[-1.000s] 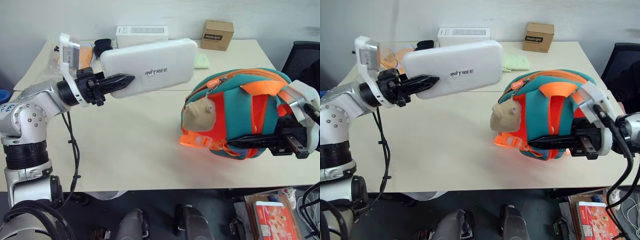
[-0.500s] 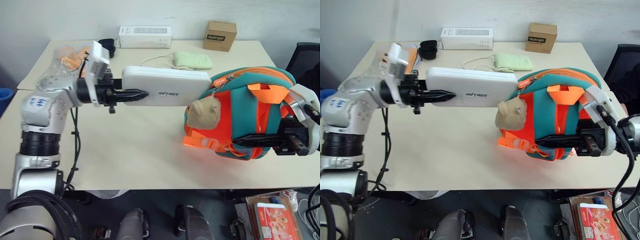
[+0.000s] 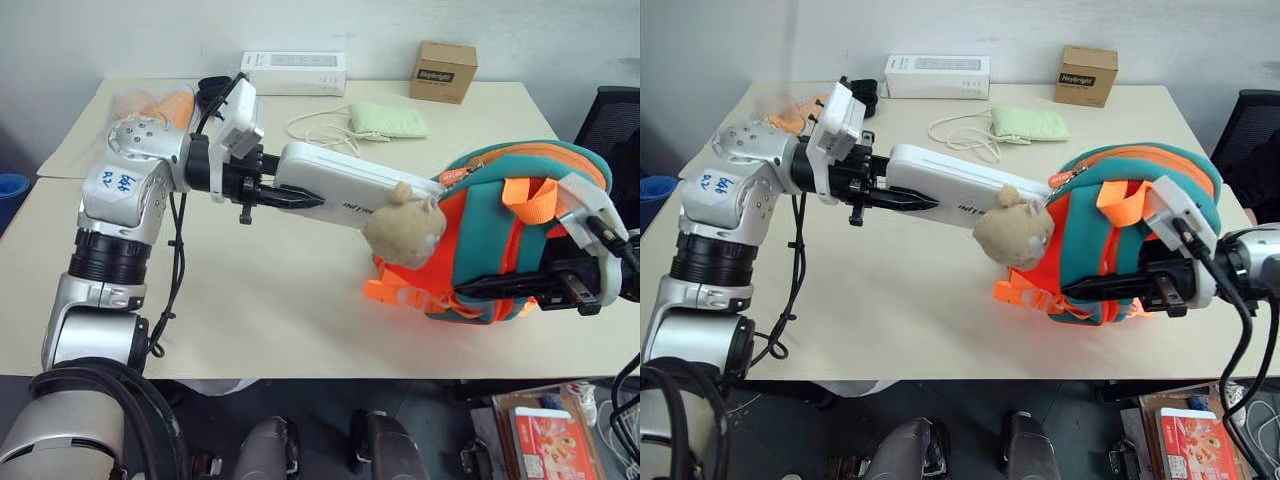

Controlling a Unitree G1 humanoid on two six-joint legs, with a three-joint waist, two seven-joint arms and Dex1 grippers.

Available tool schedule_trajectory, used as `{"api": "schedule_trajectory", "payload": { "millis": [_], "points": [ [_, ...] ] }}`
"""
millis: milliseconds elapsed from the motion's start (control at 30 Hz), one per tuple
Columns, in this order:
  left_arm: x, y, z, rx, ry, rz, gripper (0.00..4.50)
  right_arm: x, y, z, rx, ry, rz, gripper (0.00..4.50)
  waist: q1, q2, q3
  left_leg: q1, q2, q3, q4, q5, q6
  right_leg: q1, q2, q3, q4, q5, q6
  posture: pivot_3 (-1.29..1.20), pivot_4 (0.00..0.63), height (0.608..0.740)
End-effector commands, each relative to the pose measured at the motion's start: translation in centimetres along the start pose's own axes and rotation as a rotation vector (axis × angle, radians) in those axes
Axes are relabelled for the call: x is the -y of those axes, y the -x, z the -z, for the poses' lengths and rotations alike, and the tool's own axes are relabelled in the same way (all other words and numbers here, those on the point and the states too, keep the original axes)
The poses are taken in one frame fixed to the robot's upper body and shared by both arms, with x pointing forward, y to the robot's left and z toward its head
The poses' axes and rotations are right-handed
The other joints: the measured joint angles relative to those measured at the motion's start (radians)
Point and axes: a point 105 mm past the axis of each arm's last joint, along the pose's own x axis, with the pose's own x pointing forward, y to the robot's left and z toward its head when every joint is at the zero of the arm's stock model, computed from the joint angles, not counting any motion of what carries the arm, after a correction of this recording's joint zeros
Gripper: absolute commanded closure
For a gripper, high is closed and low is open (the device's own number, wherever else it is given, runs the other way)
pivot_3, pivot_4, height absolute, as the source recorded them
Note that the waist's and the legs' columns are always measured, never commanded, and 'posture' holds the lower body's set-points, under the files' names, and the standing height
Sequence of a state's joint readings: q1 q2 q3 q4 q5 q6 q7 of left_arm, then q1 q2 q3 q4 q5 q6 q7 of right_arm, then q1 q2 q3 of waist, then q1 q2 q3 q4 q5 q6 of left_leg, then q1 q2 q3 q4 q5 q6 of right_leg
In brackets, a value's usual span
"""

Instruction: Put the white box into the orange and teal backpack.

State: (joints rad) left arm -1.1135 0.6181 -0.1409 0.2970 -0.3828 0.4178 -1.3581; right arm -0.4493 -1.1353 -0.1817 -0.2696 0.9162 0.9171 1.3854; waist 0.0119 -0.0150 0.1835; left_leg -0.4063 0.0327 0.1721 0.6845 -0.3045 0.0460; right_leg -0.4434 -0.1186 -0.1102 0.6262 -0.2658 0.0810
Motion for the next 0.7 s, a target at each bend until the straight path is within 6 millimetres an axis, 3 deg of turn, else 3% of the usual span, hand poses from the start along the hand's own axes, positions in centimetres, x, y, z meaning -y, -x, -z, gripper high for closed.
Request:
{"api": "schedule_trajectory", "payload": {
  "millis": [33, 200, 300, 433, 567, 600, 667, 700],
  "points": [
    [0.0, -1.0, -1.7, 0.023, -0.083, 0.052, 3.25, -0.3, -0.1, -0.9, -0.009, 0.059, -0.018, 4.49, 0.0, 0.0, 0.0, 0.0, 0.0, 0.0, 0.0, 0.0, 0.0, 0.0, 0.0, 0.0, 0.0, 0.0, 0.0, 0.0, 0.15, 0.74],
    [-1.4, 0.1, -3.2, 0.049, -0.1, 0.007, 3.25, -0.4, -0.3, -1.2, -0.006, 0.069, -0.023, 4.49, 0.0, 0.0, 0.0, 0.0, 0.0, 0.0, 0.0, 0.0, 0.0, 0.0, 0.0, -0.001, 0.0, 0.0, 0.0, 0.0, 0.15, 0.74],
    [-1.8, -1.0, -3.5, 0.089, -0.088, 0.005, 3.25, -0.4, -0.3, -1.2, -0.007, 0.073, -0.025, 4.49, 0.0, 0.0, 0.0, 0.0, 0.0, 0.0, 0.0, 0.0, 0.0, 0.0, 0.0, -0.001, 0.0, 0.0, 0.0, 0.0, 0.15, 0.74],
    [-1.0, -4.4, -2.0, 0.09, -0.089, 0.033, 3.25, -0.5, -0.6, -1.5, 0.009, 0.083, -0.024, 4.49, 0.0, 0.0, 0.0, 0.0, 0.0, 0.0, 0.0, 0.0, 0.001, 0.0, 0.0, 0.0, 0.0, 0.0, 0.0, 0.0, 0.15, 0.74],
    [-0.8, -9.4, -0.4, 0.105, -0.057, 0.008, 3.25, -0.6, -1.0, -1.7, 0.028, 0.089, -0.027, 4.49, 0.009, -0.001, 0.001, 0.0, 0.0, 0.0, 0.001, 0.0, 0.001, 0.0, -0.001, 0.0, 0.001, 0.0, 0.0, 0.0, 0.15, 0.74],
    [-0.8, -10.9, 0.0, 0.104, -0.067, 0.003, 2.69, -0.6, -1.1, -1.7, 0.03, 0.088, -0.023, 4.5, 0.01, -0.001, 0.001, 0.0, -0.001, 0.0, 0.001, 0.0, 0.001, 0.0, -0.001, 0.0, 0.001, 0.0, 0.001, 0.0, 0.15, 0.74],
    [-0.7, -12.8, -0.1, 0.125, -0.057, 0.008, 2.39, -0.5, -1.5, -1.7, 0.037, 0.09, -0.008, 4.5, 0.011, -0.002, 0.001, -0.001, -0.001, 0.0, 0.001, 0.0, 0.001, 0.0, -0.002, 0.0, 0.001, 0.001, 0.001, 0.0, 0.15, 0.74],
    [-0.8, -13.3, -0.4, 0.143, -0.042, 0.005, 1.98, -0.6, -1.6, -1.8, 0.051, 0.089, -0.008, 4.5, 0.011, -0.002, 0.001, 0.0, -0.001, 0.0, 0.001, 0.0, 0.002, 0.0, -0.003, -0.001, 0.001, 0.001, 0.001, 0.0, 0.15, 0.74]
  ]
}}
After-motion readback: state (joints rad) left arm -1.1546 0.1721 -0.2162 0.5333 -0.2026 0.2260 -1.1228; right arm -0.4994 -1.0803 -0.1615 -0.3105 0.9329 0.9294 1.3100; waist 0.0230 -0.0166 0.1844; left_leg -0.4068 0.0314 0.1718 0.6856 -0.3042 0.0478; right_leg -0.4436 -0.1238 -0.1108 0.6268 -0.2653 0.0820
